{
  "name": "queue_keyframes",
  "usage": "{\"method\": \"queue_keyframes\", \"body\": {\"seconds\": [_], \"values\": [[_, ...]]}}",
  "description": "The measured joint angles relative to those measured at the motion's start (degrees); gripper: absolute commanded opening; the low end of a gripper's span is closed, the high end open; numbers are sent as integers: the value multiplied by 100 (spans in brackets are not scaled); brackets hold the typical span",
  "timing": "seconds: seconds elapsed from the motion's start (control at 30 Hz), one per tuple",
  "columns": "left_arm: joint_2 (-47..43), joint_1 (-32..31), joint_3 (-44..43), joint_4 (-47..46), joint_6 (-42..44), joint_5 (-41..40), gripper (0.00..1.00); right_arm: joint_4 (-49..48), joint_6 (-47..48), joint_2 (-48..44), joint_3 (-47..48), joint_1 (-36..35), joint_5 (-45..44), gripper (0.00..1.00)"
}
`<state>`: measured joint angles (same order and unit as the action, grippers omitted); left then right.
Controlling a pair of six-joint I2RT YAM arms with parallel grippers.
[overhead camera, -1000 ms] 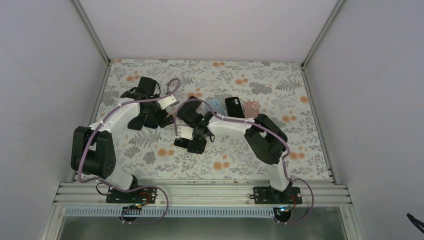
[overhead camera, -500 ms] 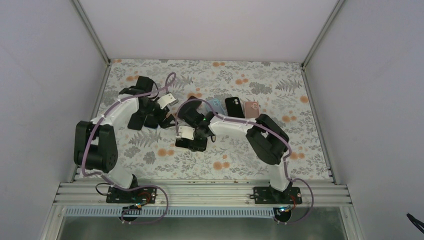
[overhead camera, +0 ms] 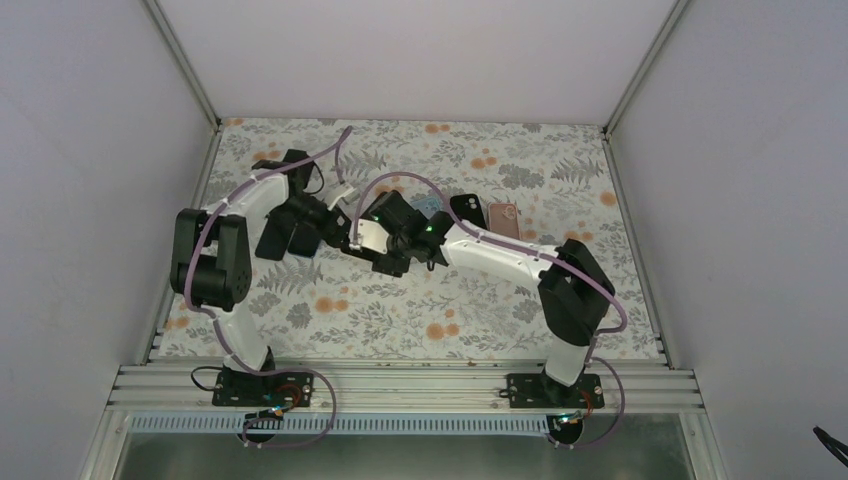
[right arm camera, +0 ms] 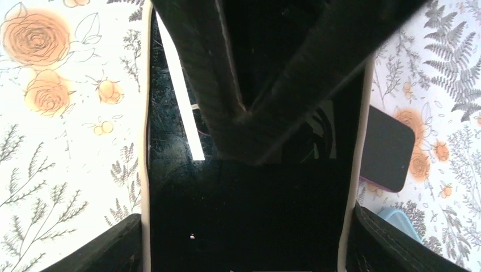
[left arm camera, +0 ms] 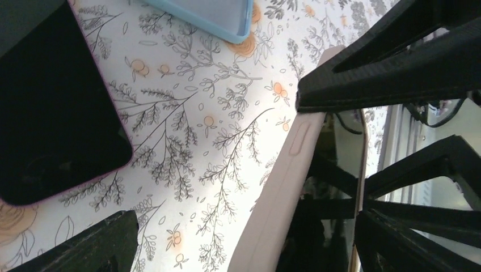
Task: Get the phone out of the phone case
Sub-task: Pick up the phone at the center of the board, then remove the phone case from the phone.
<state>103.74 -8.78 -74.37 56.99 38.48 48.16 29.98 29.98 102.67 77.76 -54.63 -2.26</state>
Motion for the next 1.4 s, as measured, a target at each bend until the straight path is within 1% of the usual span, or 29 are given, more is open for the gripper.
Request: {"method": "queue_keyframes", "body": {"seconds": [0.17,0.43,0.47,0.53,0.57,0.6,0.63,0.7,0.8,0.83,0.93,1.0,1.13,1.2,1.3,1.4], "values": [[192,0,-302,299,114,243,62,-210,17,157,83,0,-149,59],[199,63,-428,588,369,369,33,-446,31,229,87,-4,-450,58],[208,79,-442,610,411,380,27,-459,37,229,87,-4,-450,58],[243,98,-496,658,426,483,12,-472,57,229,87,-4,-490,58],[267,103,-538,737,372,601,8,-472,63,229,83,-4,-522,60],[293,107,-577,815,223,691,5,-490,72,229,72,-11,-614,63],[345,127,-636,911,2,831,3,-529,85,227,66,-44,-741,70],[433,186,-715,1025,-98,946,2,-603,90,227,63,-76,-848,80],[470,166,-817,1156,-37,944,2,-590,87,210,61,-37,-778,97],[472,138,-870,1209,116,896,2,-575,52,181,61,24,-643,99],[463,17,-1099,1287,474,640,2,-498,-13,-68,61,356,-195,100],[461,-48,-1333,1410,715,533,2,-413,-7,-435,28,730,219,100],[310,-138,-1707,1458,1029,352,2,-221,13,-1338,-9,1834,1320,99],[33,-240,-1746,1375,1172,229,2,-164,42,-1572,-9,2393,1878,97],[-503,-529,-1707,1132,1244,94,2,-24,103,-1574,-9,2900,2490,96],[-1126,-866,-1626,778,1231,48,2,162,181,-1421,-26,2953,2911,94]]}}
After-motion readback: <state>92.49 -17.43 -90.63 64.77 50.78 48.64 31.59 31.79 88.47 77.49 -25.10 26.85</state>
